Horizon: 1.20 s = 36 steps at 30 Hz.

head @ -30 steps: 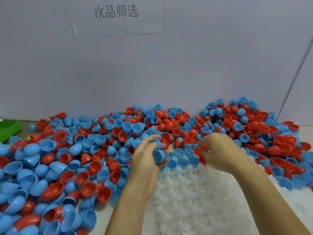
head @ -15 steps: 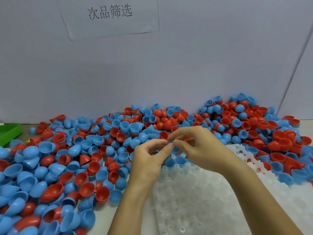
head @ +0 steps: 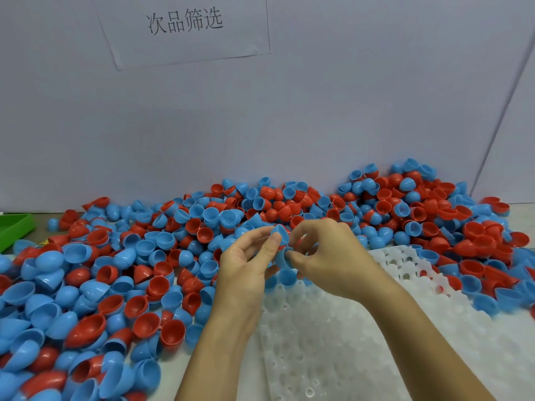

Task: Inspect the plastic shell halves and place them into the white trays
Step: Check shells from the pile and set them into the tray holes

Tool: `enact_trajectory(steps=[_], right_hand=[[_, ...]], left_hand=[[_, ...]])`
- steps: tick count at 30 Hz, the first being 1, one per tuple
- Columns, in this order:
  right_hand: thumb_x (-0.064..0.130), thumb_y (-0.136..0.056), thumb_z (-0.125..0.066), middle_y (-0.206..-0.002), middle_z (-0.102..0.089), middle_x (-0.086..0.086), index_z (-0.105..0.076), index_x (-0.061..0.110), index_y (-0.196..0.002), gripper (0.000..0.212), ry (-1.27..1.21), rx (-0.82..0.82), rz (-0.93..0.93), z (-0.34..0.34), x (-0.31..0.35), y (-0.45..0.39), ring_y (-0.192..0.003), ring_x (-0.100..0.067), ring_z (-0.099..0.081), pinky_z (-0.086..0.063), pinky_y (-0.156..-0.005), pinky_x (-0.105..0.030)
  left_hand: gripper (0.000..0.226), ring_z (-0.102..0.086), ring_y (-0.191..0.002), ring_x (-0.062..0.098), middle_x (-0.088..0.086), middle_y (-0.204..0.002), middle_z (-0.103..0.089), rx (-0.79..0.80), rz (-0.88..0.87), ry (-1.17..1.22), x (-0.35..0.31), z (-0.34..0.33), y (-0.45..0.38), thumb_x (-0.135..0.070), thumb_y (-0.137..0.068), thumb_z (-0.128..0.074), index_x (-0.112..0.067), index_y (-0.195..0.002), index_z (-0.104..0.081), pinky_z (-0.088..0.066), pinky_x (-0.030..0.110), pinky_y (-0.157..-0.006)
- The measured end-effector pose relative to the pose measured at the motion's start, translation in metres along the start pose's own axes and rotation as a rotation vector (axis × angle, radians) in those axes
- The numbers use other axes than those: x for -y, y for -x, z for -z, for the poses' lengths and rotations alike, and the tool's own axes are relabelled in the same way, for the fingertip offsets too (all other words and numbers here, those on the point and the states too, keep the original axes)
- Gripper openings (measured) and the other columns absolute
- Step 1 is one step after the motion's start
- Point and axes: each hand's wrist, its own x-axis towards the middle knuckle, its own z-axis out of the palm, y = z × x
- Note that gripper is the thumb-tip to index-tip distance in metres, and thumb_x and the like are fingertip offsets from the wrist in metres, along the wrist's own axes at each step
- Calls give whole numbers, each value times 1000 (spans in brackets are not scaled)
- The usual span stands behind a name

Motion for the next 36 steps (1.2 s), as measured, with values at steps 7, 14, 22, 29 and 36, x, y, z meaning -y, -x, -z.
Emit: enact_trajectory(steps=[7,14,22,29,36], right_hand=[[10,-88,-71,-77,-61,14,-69,27,-97,20,65,-57,137,-4,2,0,-68,-3,-62,-50,-59,-13],[6,-89,-69,-94,-73,2,-74,11,-108,20,246,-157,-61,46,-32,-12,-73,0,-64,-52,-67,-13],[3,-86,-69,-104,-66,-9,-74,19,-111,31,689,161,-259,50,-71,-19,-80,-23,-66,-61,-72,-36],[12,-86,-69,-99,-67,-2,-72,22,-114,30,727,225,-260,49,-67,-19,-78,-19,-66,-61,-72,-36],[8,-96,-56,-129,-65,-6,-67,19,-126,34,504,96,-278,54,-50,-7,-105,-22,-65,-58,-88,-35]], left_hand=[[28,-74,-95,25,11,-107,-76,25,43,14,0,-3,0,-23,-94,-62,-7,-116,-70,-58,27,-74],[21,-73,-92,18,2,-98,-77,-90,25,17,0,3,-4,-27,-91,-68,-16,-109,-73,-57,23,-71],[10,-72,-88,10,-7,-92,-77,-158,20,-42,1,6,-6,-24,-95,-67,-24,-102,-73,-56,24,-71],[18,-66,-93,6,-15,-89,-75,-210,31,-84,0,9,-7,-23,-98,-59,-30,-97,-76,-47,25,-71],[28,-66,-87,3,-13,-87,-74,-265,-42,-221,-5,10,-3,-14,-98,-55,-33,-90,-74,-47,26,-71]])
